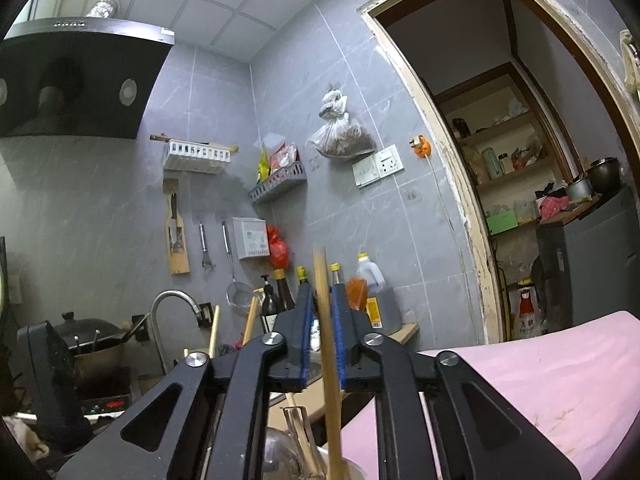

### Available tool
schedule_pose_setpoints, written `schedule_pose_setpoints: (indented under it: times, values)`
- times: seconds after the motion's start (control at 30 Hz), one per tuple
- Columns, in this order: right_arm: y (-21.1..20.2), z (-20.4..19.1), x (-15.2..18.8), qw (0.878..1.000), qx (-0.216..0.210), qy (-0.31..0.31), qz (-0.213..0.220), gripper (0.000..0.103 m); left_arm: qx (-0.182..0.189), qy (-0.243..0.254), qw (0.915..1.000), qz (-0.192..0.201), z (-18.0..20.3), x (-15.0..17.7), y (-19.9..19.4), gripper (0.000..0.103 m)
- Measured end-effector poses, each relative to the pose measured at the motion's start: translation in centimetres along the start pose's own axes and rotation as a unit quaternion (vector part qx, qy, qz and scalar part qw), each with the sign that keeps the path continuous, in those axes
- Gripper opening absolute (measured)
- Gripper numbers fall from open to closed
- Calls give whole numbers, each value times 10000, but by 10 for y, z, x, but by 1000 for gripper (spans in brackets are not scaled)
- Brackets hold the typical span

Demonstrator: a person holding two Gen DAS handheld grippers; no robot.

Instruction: Organize utensils

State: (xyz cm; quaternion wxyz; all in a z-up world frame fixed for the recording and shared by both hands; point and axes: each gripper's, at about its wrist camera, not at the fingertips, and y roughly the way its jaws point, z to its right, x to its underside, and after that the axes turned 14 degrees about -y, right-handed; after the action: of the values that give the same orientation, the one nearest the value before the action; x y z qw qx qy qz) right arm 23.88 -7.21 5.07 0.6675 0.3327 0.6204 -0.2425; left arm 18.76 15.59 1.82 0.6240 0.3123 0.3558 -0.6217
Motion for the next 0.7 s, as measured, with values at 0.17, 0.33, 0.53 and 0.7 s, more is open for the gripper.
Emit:
schedule_pose_setpoints:
  times: [0.17, 0.33, 0.53, 0.7]
  values:
    - [-4, -3, -3, 10000, 16, -35, 53, 32, 58, 40, 10000, 29, 1, 1, -5, 3]
    - [-11, -8, -6, 9996, 150, -234, 61, 36, 126, 33, 9999, 26, 4, -4, -9, 4]
    - [-29, -10, -7, 9985, 361, -398, -91, 48, 202, 240, 9994, -155, 16, -7, -18, 7]
    - [-51, -9, -6, 9970, 564, -436, -308, 51, 253, 423, 9982, -347, 25, -3, -28, 13]
